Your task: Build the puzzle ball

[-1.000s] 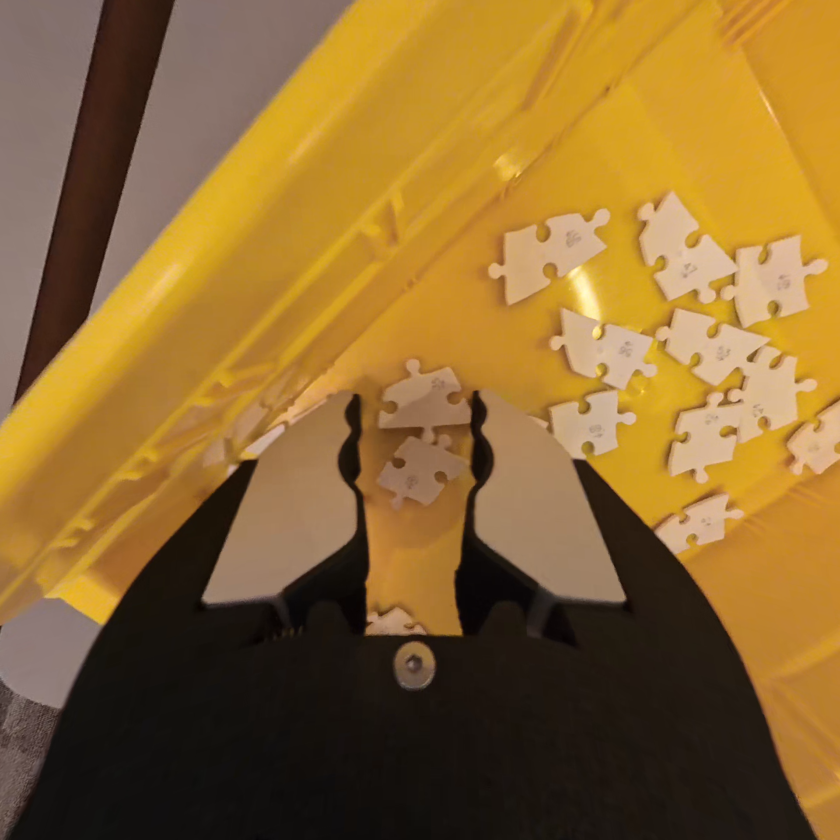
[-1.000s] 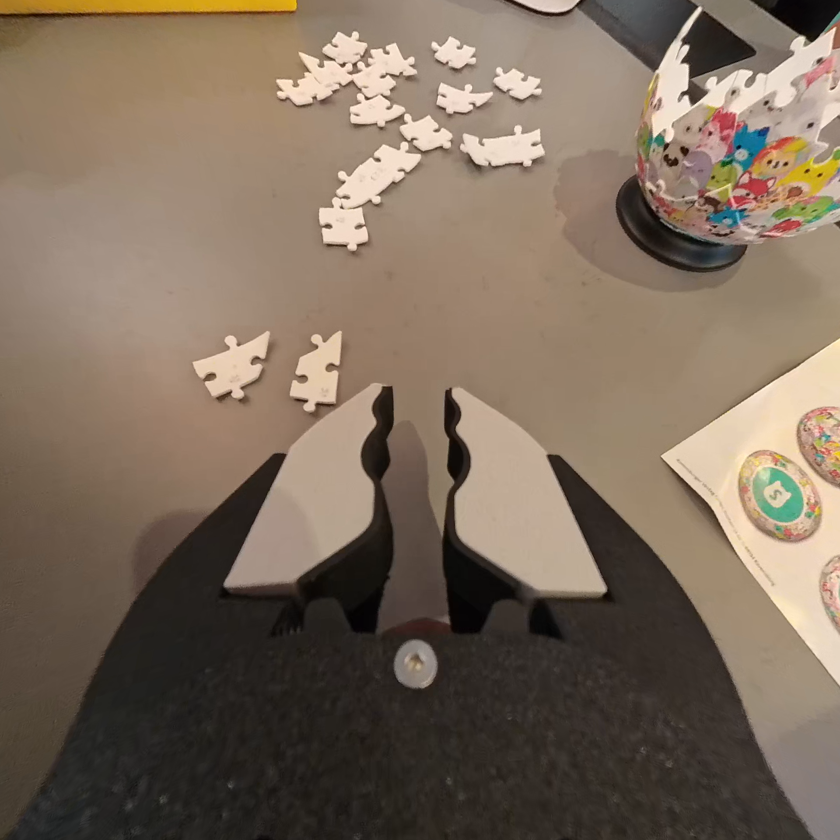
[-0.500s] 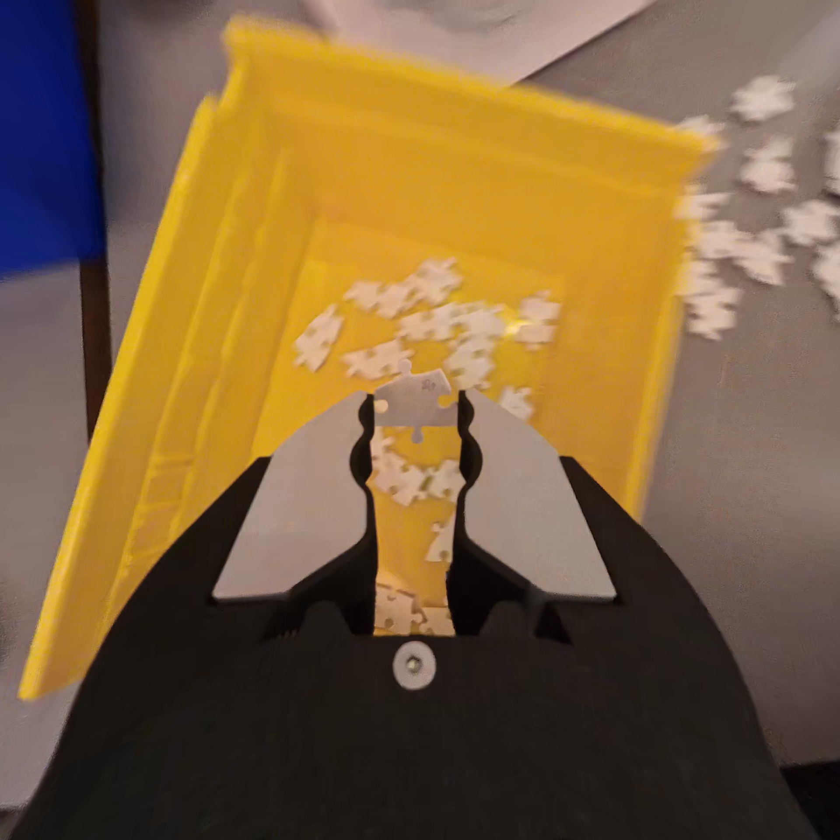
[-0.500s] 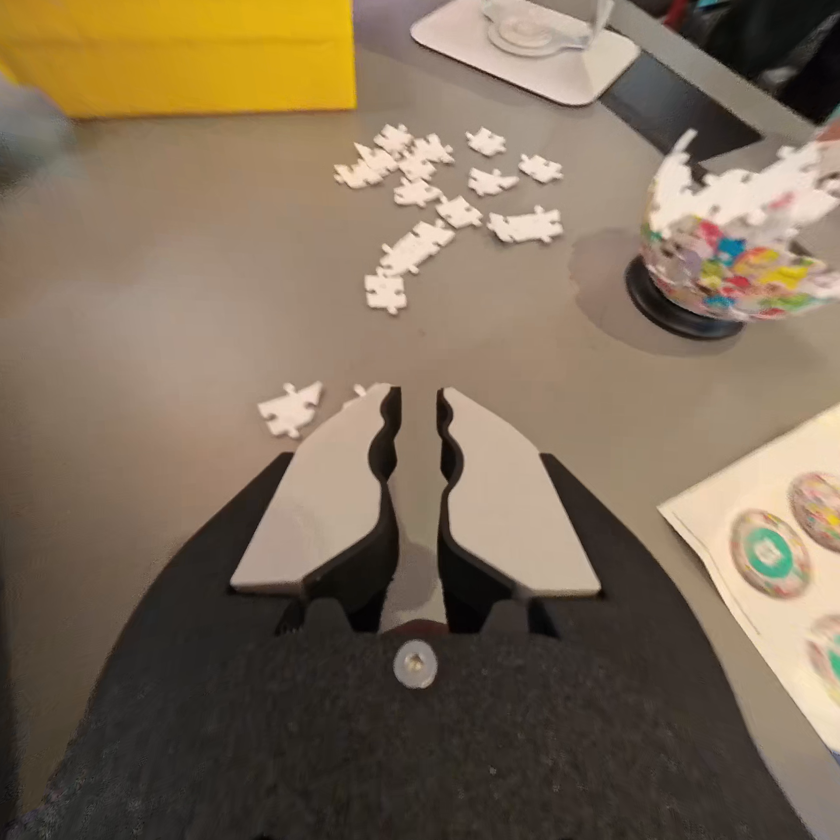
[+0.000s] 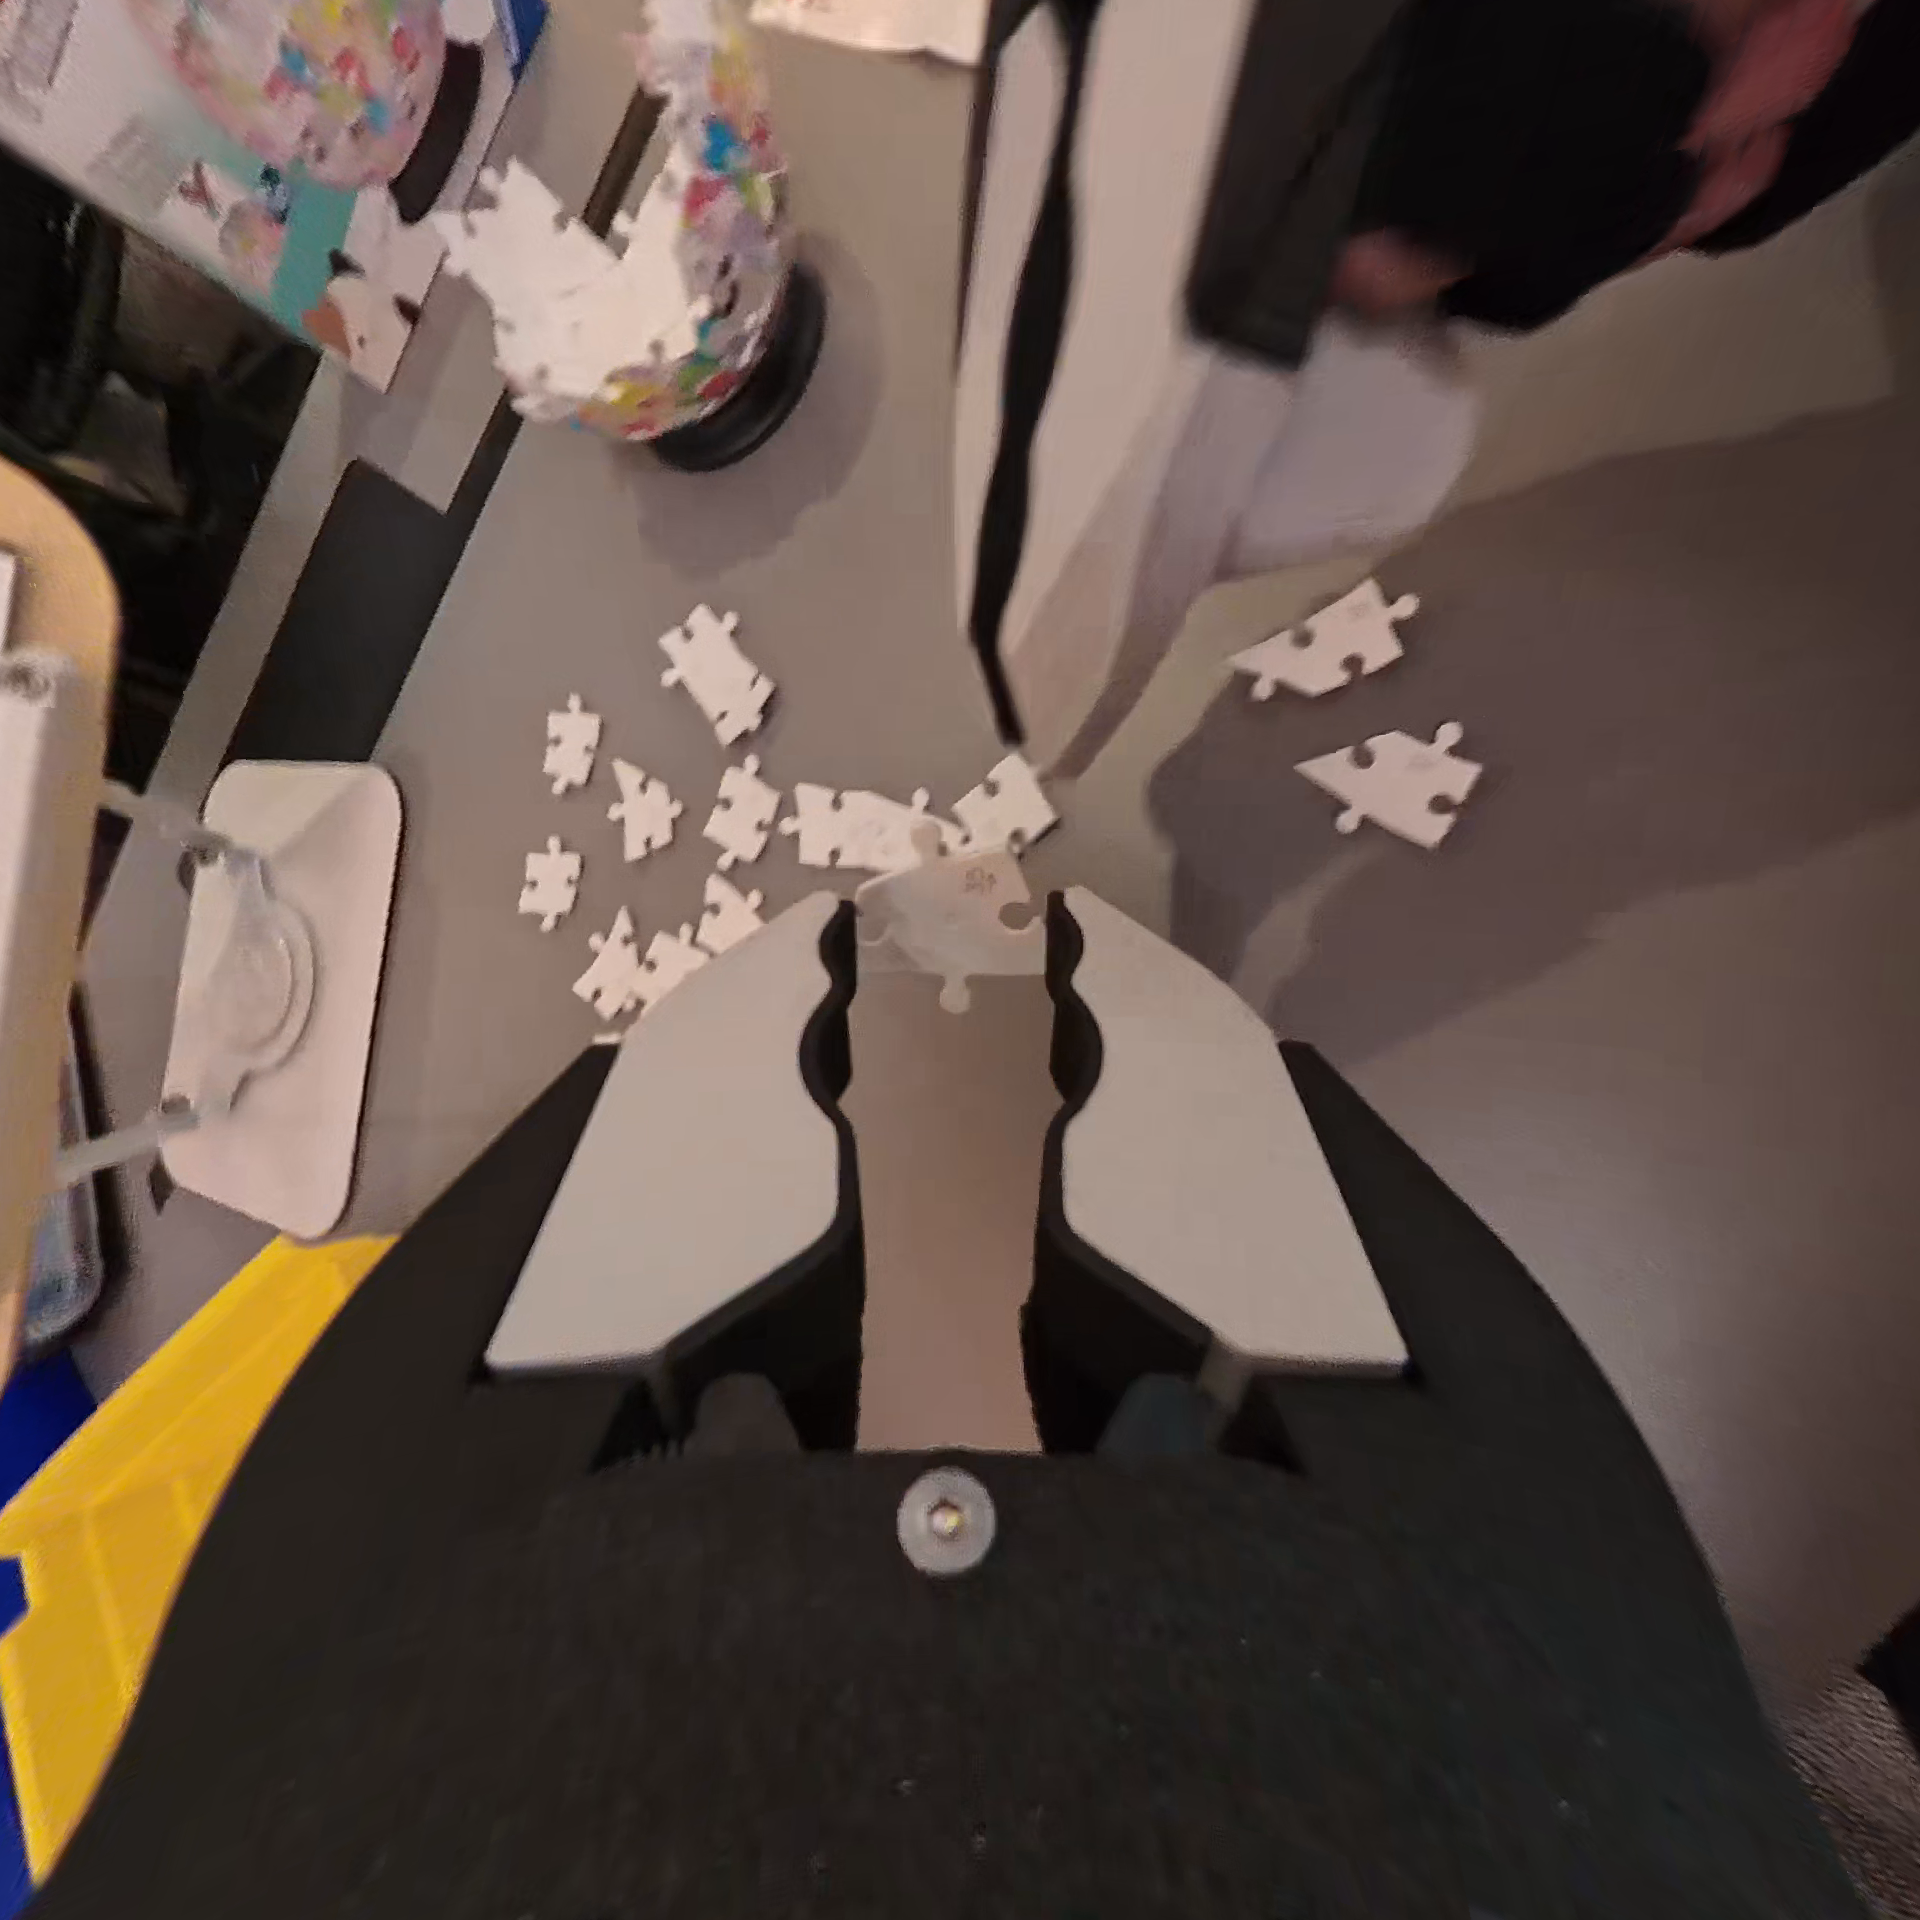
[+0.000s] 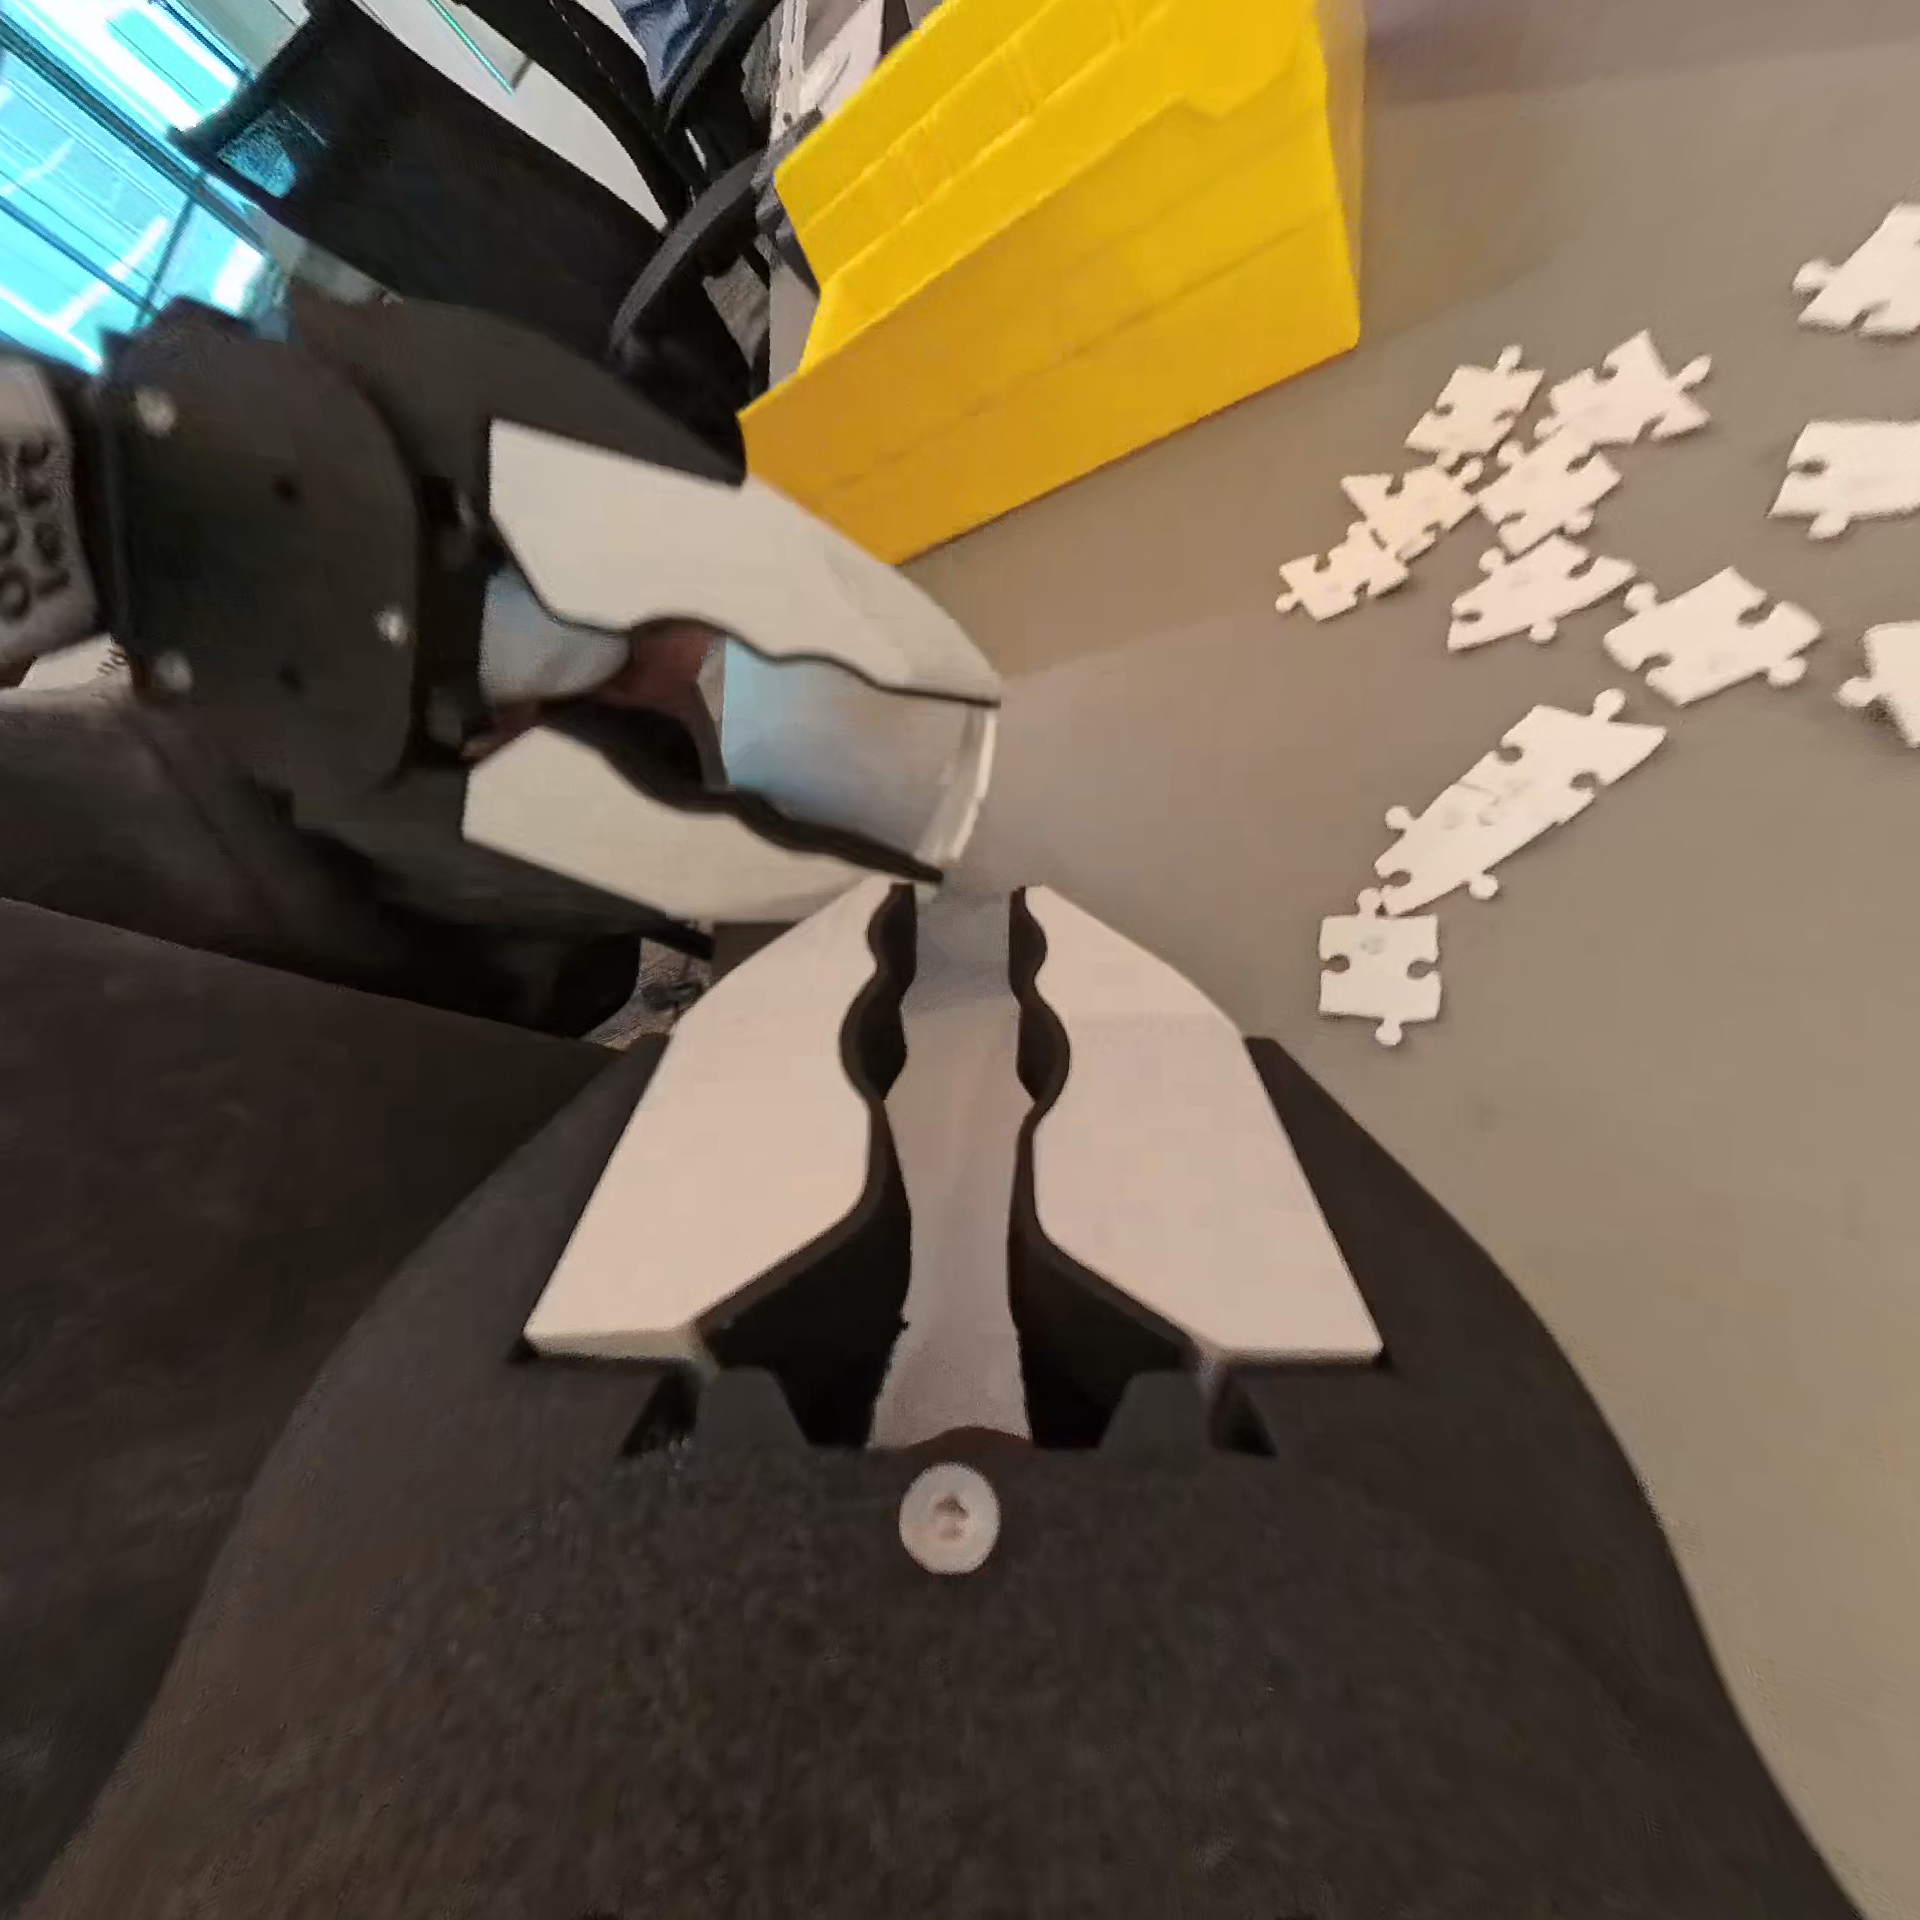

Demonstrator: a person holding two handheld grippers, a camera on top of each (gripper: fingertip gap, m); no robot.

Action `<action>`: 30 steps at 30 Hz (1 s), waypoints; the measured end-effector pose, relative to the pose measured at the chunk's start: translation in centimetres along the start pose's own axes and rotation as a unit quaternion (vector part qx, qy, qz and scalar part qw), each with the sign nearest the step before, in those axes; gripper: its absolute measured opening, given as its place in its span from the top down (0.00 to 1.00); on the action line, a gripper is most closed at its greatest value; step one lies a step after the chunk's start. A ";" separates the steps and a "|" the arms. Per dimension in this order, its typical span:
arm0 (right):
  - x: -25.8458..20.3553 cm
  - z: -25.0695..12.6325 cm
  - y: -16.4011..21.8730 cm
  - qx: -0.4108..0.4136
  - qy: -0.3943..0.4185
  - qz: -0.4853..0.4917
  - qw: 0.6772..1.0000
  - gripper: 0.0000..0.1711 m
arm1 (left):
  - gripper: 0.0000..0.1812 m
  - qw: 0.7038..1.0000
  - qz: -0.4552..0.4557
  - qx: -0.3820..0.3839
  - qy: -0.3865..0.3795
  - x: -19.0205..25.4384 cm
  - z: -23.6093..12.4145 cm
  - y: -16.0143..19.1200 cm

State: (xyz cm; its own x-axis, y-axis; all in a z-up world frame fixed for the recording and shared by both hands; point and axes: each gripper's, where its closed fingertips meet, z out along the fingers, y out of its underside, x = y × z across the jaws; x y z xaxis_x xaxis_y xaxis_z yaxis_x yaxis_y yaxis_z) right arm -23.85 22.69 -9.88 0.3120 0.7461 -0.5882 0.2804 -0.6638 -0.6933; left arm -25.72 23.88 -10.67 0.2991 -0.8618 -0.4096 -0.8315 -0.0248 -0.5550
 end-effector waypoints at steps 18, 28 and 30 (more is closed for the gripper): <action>6.0 -5.4 5.0 -0.020 0.077 0.075 0.994 0.99 | 0.92 0.987 -0.145 0.022 0.063 6.1 1.3 0.6; 9.4 -6.0 10.2 -0.164 0.075 0.081 0.980 0.98 | 0.85 0.938 -0.314 0.078 0.128 8.3 1.3 3.4; 9.7 -5.7 10.0 -0.163 0.081 0.069 0.981 0.98 | 0.83 0.937 -0.324 0.069 0.112 7.7 1.6 4.5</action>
State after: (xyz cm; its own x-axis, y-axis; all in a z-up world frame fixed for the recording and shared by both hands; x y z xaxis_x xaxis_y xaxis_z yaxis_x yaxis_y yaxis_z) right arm -12.86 22.98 -20.17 0.5011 0.6469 -0.5748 0.4923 -0.7593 -0.4254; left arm -26.42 17.94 -17.46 0.6021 -0.7732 0.1993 -0.4362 -0.5275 -0.7290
